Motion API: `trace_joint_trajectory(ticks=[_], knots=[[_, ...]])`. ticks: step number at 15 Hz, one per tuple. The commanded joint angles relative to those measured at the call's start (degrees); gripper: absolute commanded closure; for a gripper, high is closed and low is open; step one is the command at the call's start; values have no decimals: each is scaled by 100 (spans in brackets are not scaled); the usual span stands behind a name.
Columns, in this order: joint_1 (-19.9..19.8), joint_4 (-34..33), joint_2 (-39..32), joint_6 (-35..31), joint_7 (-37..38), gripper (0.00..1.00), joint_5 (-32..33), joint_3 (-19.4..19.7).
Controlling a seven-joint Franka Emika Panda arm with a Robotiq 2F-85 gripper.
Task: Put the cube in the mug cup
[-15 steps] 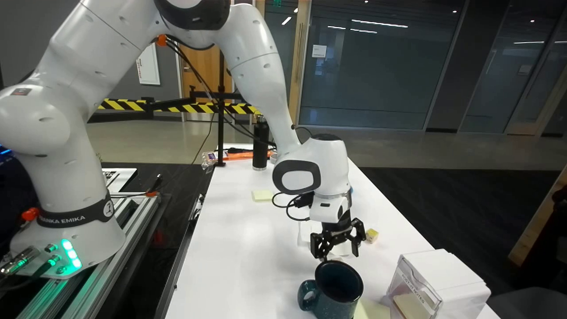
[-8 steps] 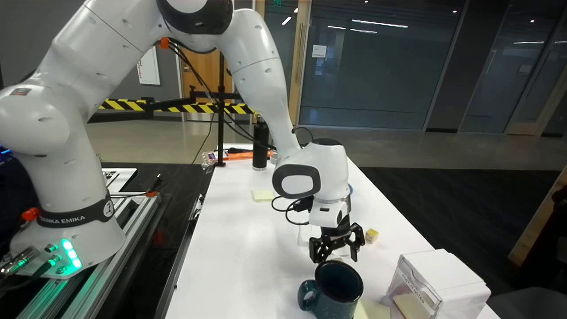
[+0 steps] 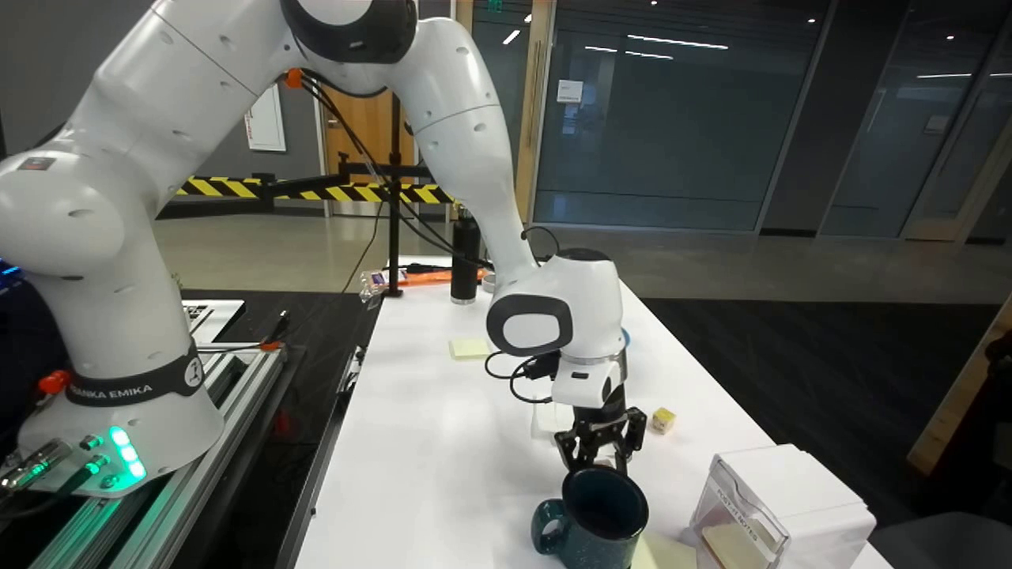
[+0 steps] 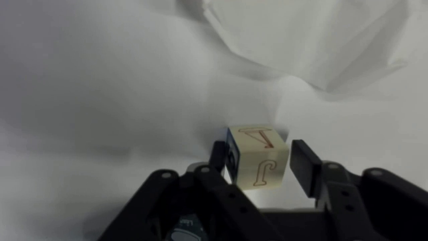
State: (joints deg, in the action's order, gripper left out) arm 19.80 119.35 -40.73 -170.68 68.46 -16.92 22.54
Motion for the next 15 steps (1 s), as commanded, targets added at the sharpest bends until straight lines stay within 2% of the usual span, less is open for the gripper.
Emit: trace_joint_trajectory(ticks=[1, 3, 4, 9, 15], knots=[[-26, -167, -106, 64, 208, 76, 195, 19], [-18, -180, -104, 65, 212, 88, 198, 30], [-19, -200, -111, 63, 213, 90, 198, 29], [61, -110, 7, 94, 229, 90, 214, 89], [214, 673, 1166, -64, 4, 90, 352, 160]])
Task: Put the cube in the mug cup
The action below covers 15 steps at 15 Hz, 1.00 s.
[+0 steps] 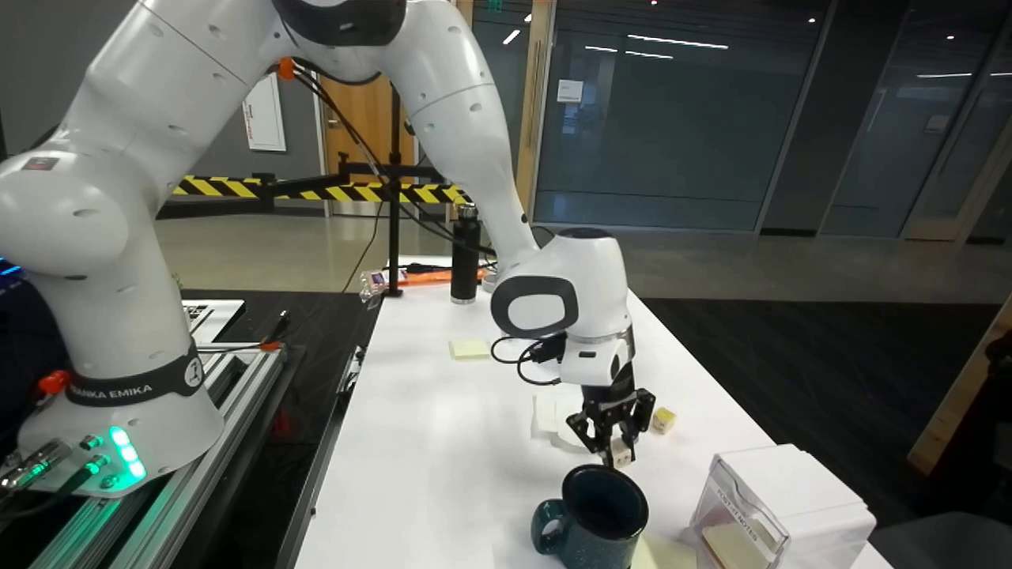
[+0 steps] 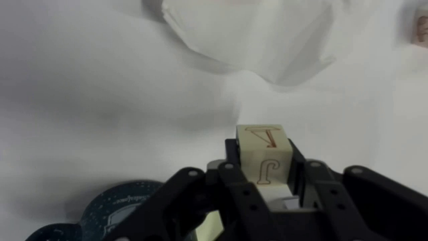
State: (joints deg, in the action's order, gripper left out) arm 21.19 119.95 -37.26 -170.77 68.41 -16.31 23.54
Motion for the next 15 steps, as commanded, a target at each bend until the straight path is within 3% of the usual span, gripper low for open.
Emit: trace_joint_trajectory(ticks=[1, 5, 12, 15], knots=[[117, 705, 1002, -37, 43, 90, 368, 106], [296, 989, 1618, 92, 202, 90, 844, 437], [1406, 1105, 1831, 341, 344, 90, 1163, 2114], [1779, 1169, 1728, 471, 351, 90, 1244, 2626]])
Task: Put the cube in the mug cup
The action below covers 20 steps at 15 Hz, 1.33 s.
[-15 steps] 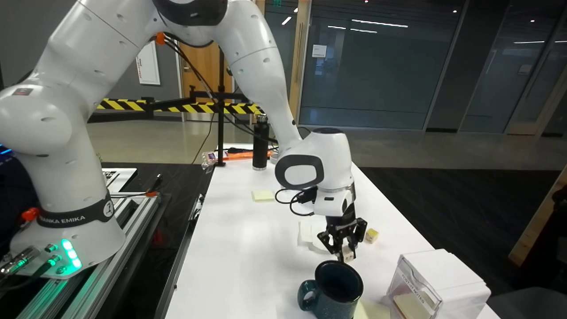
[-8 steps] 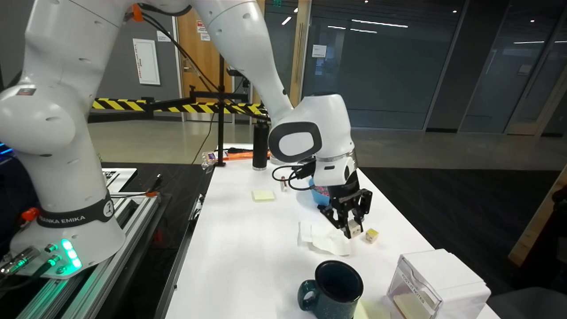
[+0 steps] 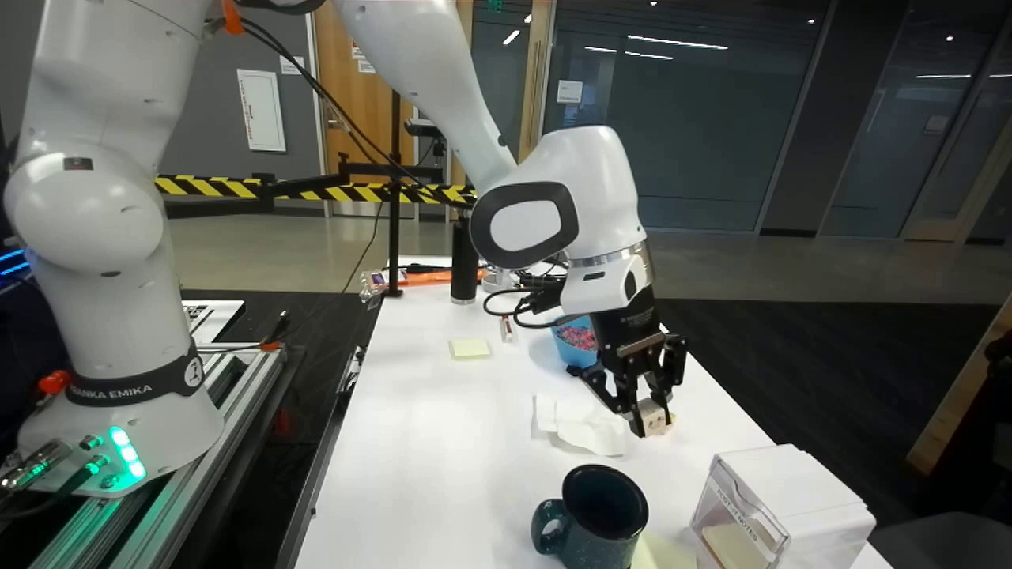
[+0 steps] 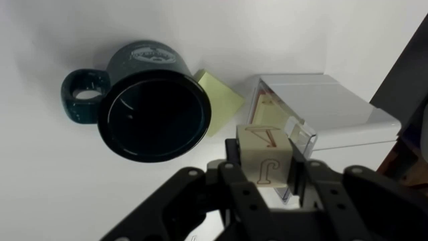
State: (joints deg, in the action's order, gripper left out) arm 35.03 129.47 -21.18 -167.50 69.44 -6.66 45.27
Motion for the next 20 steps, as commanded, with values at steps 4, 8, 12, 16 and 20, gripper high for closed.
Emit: trace_joint_trajectory(ticks=[4, 8, 12, 16, 20], knots=[[430, 371, -92, 139, 128, 90, 56, 317], [513, 420, -281, 119, 176, 90, 32, 352], [204, 344, -401, 79, 540, 90, 290, 157], [5, 265, -529, 114, 691, 90, 256, 81], [-166, 195, -652, 110, 823, 90, 268, 39]])
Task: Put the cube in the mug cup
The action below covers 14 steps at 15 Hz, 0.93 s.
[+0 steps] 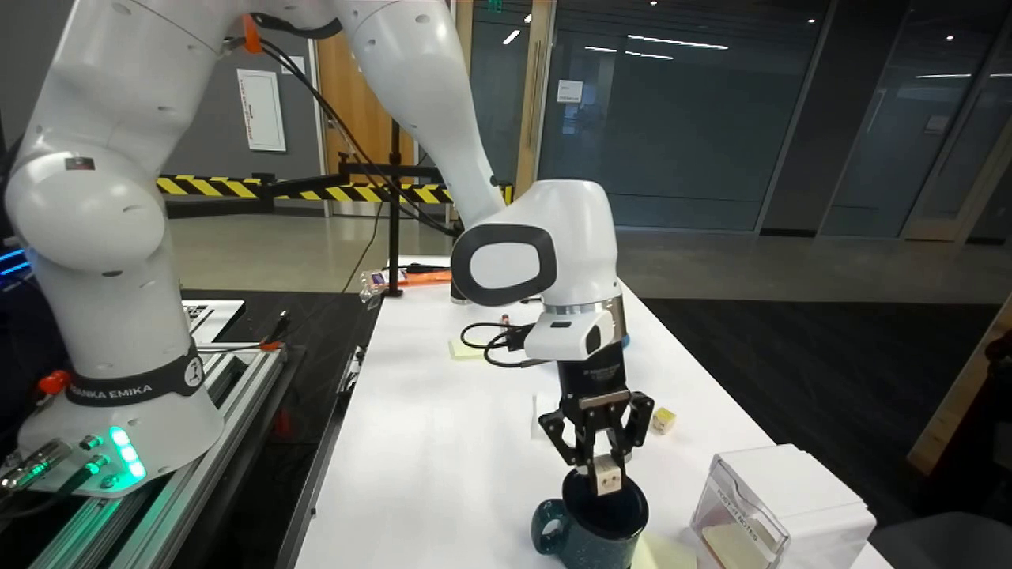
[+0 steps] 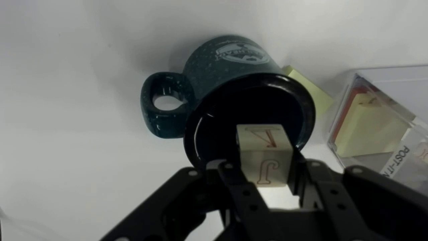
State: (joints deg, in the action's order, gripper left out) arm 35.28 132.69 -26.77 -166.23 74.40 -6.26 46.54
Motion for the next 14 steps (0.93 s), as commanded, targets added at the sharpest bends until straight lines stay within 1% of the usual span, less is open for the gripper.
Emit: trace_joint_trajectory(ticks=[1, 3, 4, 5, 6, 10, 11, 12, 13, 14], knots=[[-231, -138, -109, -20, 337, 90, 234, -106], [-280, -145, -131, -35, 356, 90, 239, -136], [-277, -159, -141, 6, 407, 58, 233, -130], [-296, -158, -147, -43, 412, 40, 242, -148], [-303, -162, -145, -39, 448, 34, 236, -155], [-341, -191, -128, -50, 536, 6, 252, -199], [-344, -191, -114, -43, 548, 2, 257, -204], [-335, -178, -85, -46, 551, 0, 269, -200], [-363, -119, 70, -23, 440, 0, 290, -253], [-304, -84, 122, -54, 428, 0, 337, -223]])
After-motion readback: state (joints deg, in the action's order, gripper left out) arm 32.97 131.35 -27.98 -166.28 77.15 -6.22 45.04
